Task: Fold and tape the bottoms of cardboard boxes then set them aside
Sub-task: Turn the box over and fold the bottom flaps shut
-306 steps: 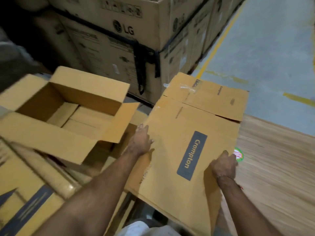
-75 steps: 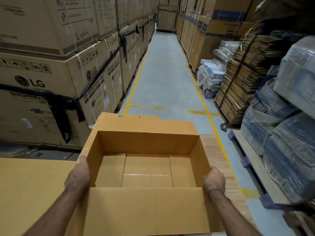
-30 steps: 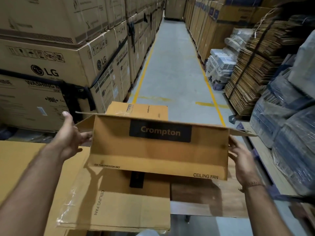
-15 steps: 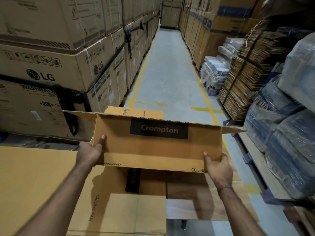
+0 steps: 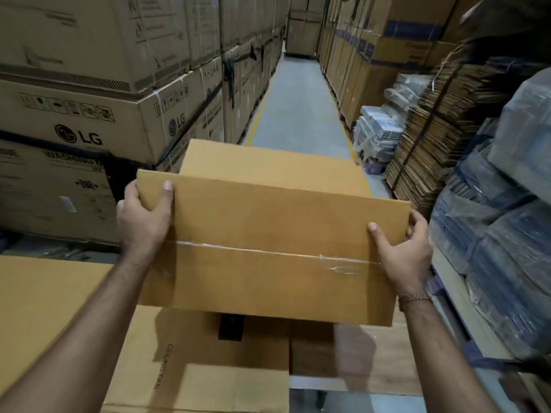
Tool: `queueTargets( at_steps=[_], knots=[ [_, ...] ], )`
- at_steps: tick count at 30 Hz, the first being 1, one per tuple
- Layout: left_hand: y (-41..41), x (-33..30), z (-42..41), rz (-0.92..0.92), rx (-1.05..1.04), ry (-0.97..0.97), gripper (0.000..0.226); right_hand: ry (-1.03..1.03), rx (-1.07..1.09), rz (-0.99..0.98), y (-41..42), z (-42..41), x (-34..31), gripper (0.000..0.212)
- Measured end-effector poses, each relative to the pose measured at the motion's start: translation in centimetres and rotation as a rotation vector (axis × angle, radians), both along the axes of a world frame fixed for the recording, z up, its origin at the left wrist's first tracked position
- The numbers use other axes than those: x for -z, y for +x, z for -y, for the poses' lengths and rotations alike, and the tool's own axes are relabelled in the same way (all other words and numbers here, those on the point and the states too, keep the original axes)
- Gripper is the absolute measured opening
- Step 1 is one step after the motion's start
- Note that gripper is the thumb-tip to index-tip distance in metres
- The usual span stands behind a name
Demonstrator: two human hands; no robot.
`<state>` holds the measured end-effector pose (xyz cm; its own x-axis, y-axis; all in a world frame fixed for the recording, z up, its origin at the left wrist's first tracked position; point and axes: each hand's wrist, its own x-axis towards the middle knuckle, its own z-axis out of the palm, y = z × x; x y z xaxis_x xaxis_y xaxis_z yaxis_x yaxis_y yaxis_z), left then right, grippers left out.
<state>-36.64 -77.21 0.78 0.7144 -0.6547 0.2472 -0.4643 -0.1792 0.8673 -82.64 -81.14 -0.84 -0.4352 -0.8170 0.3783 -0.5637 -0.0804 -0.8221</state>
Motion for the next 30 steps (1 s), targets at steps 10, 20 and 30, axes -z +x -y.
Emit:
queueTargets(
  at_steps=[10, 20, 30],
  knots=[
    [0.2, 2.0, 2.4, -0.13, 0.007, 0.358, 0.088, 0.284, -0.007, -0.121, 0.8, 3.1, 2.0, 0.068],
    [-0.5, 12.0, 3.0, 0.261, 0.323, 0.671, 0.097, 0.69, -0.185, -0.552, 2.1, 3.6, 9.9, 0.074],
    [-0.9, 14.6, 3.2, 0.603, 0.382, 0.588, 0.081, 0.693, -0.156, -0.715, 5.6, 1.4, 13.0, 0.066]
  ],
)
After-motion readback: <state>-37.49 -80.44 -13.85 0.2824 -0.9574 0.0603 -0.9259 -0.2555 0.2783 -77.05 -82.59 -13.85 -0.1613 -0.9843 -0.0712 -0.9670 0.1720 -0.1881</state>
